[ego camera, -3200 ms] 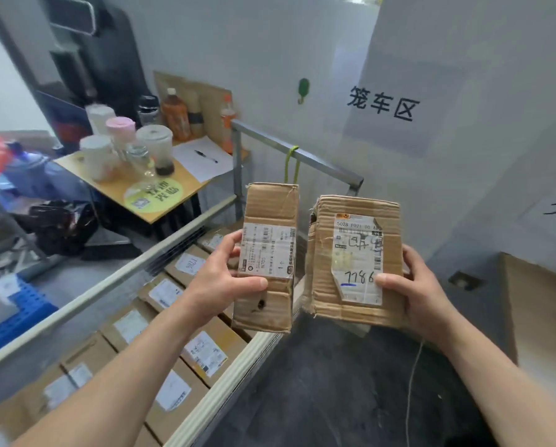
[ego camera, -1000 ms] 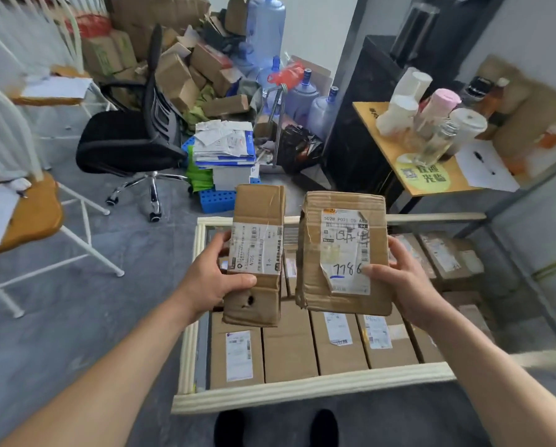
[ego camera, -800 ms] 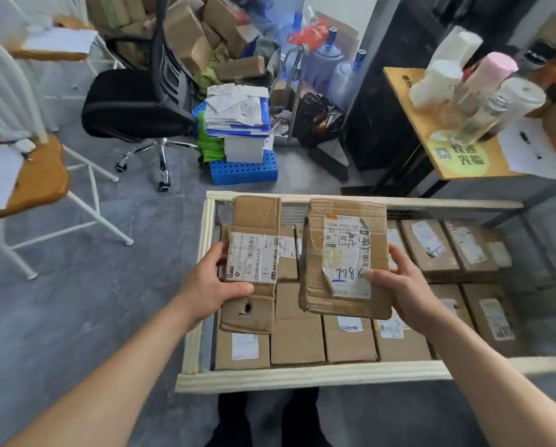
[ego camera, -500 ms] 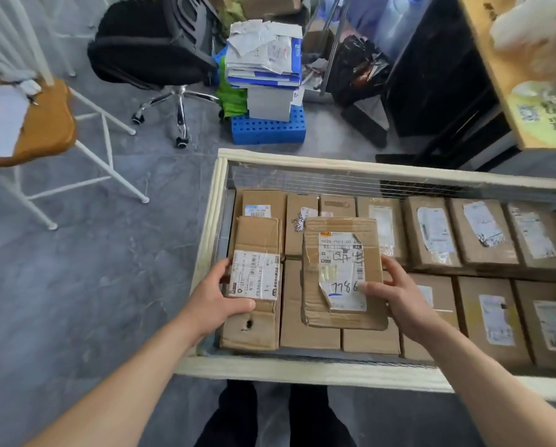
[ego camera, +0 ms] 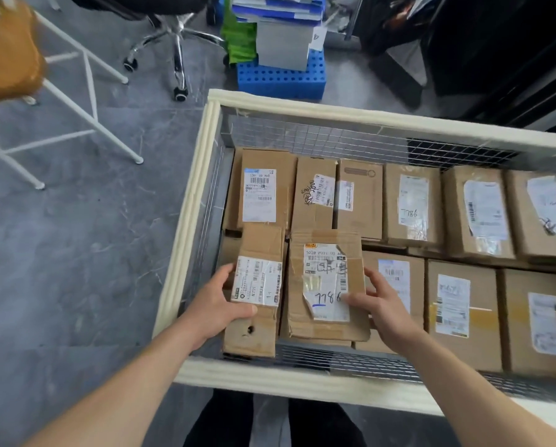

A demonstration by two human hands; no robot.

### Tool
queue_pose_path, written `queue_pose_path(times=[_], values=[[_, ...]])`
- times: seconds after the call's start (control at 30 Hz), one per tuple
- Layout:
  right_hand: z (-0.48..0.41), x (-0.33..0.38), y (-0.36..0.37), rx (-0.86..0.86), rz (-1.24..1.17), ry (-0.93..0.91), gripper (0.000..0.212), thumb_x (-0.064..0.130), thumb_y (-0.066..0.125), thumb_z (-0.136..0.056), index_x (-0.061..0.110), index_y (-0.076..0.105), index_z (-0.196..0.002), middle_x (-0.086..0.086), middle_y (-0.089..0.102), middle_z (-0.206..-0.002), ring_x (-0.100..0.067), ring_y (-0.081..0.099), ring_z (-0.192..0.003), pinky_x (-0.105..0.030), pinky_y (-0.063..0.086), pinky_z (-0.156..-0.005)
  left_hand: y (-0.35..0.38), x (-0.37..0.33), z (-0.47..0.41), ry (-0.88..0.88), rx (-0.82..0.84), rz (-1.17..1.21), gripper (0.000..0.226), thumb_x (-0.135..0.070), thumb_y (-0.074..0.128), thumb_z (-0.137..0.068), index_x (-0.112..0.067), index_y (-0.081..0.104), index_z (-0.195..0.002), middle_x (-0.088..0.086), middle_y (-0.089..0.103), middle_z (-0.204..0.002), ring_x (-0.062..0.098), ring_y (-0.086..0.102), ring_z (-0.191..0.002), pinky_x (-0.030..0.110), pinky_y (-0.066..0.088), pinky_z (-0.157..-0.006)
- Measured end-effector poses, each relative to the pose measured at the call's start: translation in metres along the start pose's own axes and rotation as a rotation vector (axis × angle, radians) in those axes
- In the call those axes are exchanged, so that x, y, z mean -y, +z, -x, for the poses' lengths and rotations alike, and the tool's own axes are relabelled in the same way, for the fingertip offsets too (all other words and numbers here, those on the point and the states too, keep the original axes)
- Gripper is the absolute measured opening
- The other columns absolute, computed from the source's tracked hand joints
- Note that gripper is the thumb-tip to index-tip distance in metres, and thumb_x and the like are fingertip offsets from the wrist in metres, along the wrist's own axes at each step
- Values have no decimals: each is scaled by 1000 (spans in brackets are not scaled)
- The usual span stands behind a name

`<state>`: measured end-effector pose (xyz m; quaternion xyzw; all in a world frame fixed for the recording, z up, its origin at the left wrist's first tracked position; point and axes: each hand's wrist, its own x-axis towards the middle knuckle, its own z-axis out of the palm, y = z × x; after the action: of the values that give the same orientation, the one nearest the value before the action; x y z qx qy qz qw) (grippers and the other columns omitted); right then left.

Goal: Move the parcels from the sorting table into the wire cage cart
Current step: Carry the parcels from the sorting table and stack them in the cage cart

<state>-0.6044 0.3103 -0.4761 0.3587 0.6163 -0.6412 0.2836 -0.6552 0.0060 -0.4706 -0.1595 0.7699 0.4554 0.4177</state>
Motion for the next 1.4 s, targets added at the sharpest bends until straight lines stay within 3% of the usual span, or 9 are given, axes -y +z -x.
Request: queue_pose_path(times=[0.2, 0.53, 0.63, 0.77, 0.9, 0.97, 1.1, 1.27, 1.4], values=[[-13, -18, 8, 27, -38, 26, 70, 13, 82, -75, 35, 50, -133, -7, 76, -105, -24, 76, -88, -33, 59, -65, 1, 10, -6, -17, 7, -22, 92, -8, 85, -75, -33, 35, -149, -14, 60, -127, 10, 59, -114, 36, 49, -98], [-34, -37, 22, 39, -42, 14, 89, 23, 83, -64, 31, 43, -143, -8, 76, -109, -29, 74, -98, -55, 58, -90, 4, 21, -18, -19, -48, 21, 95, -6, 82, -77, -27, 30, -154, -11, 58, -131, 12, 58, -118, 37, 50, -97], [-37, -40, 28, 22, -11, -18, 80, 17, 81, -74, 32, 43, -143, -4, 76, -109, -26, 73, -101, -52, 57, -92, 4, 22, -22, -19, -87, 32, 93, 0, 80, -78, -26, 31, -152, -12, 60, -123, 8, 59, -110, 27, 48, -87], [-40, -42, 33, -7, -4, -27, 66, 3, 69, -89, 33, 44, -141, -1, 76, -107, -23, 72, -101, -46, 59, -89, 4, 26, -28, -50, -146, 16, 97, 1, 81, -77, -26, 29, -154, -3, 59, -135, 17, 56, -121, 38, 48, -101], [-38, -44, 34, -22, -2, -29, 66, 3, 70, -89, 31, 45, -143, 0, 77, -108, -23, 72, -101, -42, 60, -83, 6, 28, -28, -57, -215, -31, 74, 7, 66, -88, -28, 38, -148, -2, 63, -133, 12, 59, -110, 17, 44, -68], [-37, -45, 34, -27, 4, -28, 67, 3, 70, -89, 31, 45, -144, 0, 76, -109, -24, 72, -103, -46, 60, -87, 7, 27, -27, -59, -227, -42, 75, 11, 58, -91, -28, 36, -151, -2, 62, -133, 12, 59, -109, 16, 43, -64], [-32, -44, 36, 13, 26, -22, 66, 1, 68, -89, 31, 46, -144, 3, 76, -110, -21, 71, -104, -43, 61, -82, 9, 27, -27, -58, -240, -68, 77, 13, 51, -92, -31, 34, -153, -3, 62, -135, 13, 59, -110, 20, 46, -69], [-28, -47, 37, 24, 48, -14, 70, 1, 69, -88, 33, 44, -145, 4, 75, -113, -20, 70, -106, -39, 61, -78, 13, 24, -25, -54, -243, -71, 78, 14, 47, -92, -27, 30, -156, -1, 58, -141, 13, 55, -115, 37, 51, -96], [-25, -45, 34, -1, 46, -8, 75, 4, 70, -87, 35, 41, -148, 2, 73, -118, -22, 68, -109, -46, 62, -82, 12, 22, -20, -70, -271, -86, 79, 10, 50, -93, -27, 24, -158, 2, 53, -147, 17, 53, -123, 33, 48, -97]])
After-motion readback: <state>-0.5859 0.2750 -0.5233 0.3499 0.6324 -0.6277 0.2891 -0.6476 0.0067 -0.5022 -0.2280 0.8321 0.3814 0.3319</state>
